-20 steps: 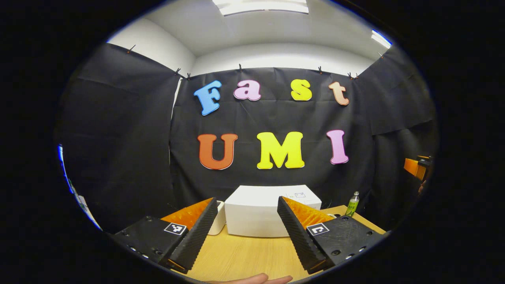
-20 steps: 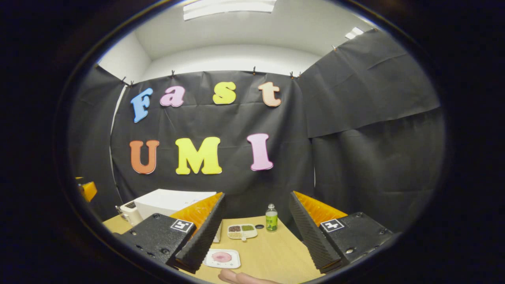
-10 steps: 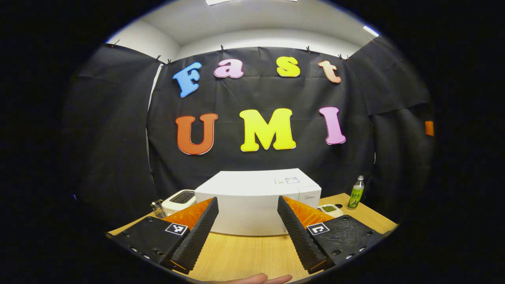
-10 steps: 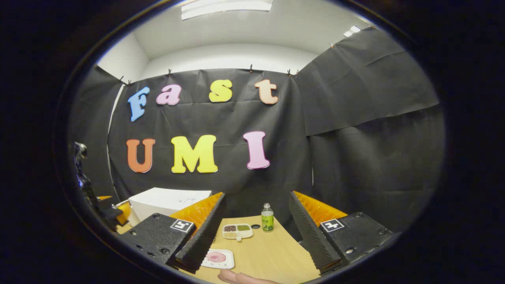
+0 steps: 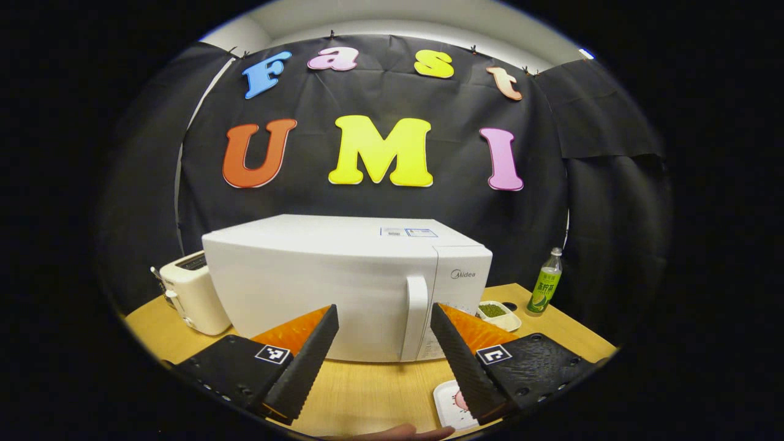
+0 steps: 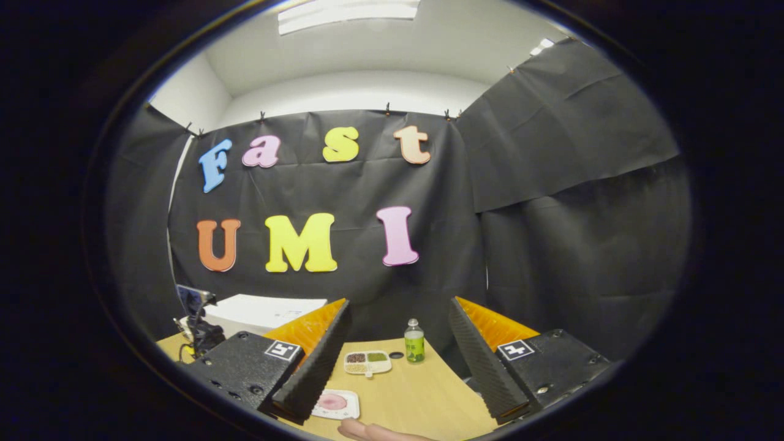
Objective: Open the microwave oven with the left hand, put the food in, and close the microwave oven.
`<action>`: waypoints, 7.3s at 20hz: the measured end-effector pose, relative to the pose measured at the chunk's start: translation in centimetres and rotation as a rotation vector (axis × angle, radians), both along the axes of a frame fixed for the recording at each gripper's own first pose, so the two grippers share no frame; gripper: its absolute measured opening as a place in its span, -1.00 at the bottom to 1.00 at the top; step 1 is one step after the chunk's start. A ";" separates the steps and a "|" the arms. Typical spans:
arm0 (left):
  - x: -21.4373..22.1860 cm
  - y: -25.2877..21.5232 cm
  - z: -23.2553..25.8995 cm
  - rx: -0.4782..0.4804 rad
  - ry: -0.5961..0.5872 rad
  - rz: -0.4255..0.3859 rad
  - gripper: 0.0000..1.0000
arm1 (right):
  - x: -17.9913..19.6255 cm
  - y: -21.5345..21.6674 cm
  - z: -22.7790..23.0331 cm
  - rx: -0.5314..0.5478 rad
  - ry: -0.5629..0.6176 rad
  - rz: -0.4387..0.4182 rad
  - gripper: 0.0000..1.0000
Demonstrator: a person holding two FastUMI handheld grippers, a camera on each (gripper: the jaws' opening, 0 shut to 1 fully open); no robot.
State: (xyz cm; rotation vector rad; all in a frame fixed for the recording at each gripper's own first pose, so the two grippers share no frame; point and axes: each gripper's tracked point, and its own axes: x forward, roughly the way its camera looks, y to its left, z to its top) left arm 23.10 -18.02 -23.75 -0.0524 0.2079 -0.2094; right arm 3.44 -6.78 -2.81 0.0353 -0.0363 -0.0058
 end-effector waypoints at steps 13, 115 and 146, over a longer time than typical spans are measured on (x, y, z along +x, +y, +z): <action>4.8 -2.8 -5.0 0.048 -0.038 0.045 0.64 | 2.3 -1.3 -3.3 -0.011 0.018 -0.004 0.89; -21.5 16.5 16.6 0.141 -0.297 0.151 0.92 | 10.1 12.0 -40.3 0.335 1.527 0.499 -0.93; -23.7 29.2 13.2 0.135 -0.314 0.233 0.92 | 12.6 41.6 -37.7 0.882 1.113 0.153 -0.92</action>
